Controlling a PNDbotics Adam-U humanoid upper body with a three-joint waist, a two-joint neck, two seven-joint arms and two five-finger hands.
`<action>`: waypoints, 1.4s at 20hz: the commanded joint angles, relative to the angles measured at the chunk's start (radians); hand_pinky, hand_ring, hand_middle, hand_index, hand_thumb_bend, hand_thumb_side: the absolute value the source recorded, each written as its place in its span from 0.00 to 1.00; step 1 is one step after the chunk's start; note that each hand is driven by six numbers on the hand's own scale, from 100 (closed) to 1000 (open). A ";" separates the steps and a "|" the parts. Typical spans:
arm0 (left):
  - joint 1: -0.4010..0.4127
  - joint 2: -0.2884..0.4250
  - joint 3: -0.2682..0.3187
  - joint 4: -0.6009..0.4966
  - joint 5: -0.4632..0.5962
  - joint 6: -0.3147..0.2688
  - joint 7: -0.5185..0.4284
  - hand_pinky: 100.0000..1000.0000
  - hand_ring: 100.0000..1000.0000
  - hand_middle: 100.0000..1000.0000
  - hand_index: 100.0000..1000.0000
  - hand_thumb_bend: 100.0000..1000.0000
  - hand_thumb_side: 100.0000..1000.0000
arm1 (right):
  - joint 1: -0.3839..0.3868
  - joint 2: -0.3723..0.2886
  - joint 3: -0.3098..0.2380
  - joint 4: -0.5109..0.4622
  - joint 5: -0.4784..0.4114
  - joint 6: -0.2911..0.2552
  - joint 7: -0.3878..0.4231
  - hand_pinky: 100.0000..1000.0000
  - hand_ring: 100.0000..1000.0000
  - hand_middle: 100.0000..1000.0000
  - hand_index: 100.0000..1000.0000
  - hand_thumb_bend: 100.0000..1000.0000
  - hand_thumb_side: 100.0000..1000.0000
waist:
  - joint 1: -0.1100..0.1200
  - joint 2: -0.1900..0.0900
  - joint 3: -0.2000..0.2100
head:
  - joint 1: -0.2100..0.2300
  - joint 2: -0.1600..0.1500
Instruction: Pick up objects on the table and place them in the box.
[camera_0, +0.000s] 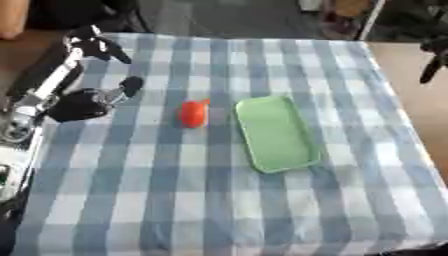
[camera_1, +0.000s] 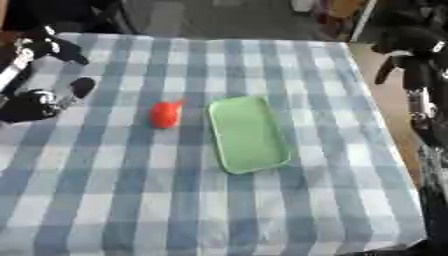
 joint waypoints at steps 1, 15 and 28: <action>-0.011 0.009 0.006 -0.013 -0.001 -0.001 -0.002 0.68 0.71 0.92 0.65 0.60 0.71 | -0.008 -0.029 -0.010 -0.011 0.002 0.001 -0.005 0.27 0.65 0.58 0.83 0.01 0.64 | 0.003 -0.011 -0.001 | -0.014 0.000; -0.016 0.015 0.002 -0.014 0.007 -0.004 -0.002 0.67 0.71 0.91 0.64 0.61 0.70 | -0.010 -0.028 -0.008 -0.010 0.004 0.000 -0.006 0.27 0.65 0.58 0.83 0.01 0.64 | 0.004 -0.012 -0.001 | -0.017 0.000; -0.080 0.109 -0.038 0.010 0.152 -0.052 0.017 0.38 0.46 0.71 0.40 0.67 0.65 | -0.011 -0.031 -0.005 -0.008 0.003 -0.001 -0.001 0.27 0.65 0.58 0.83 0.01 0.64 | 0.009 -0.013 -0.007 | -0.015 0.000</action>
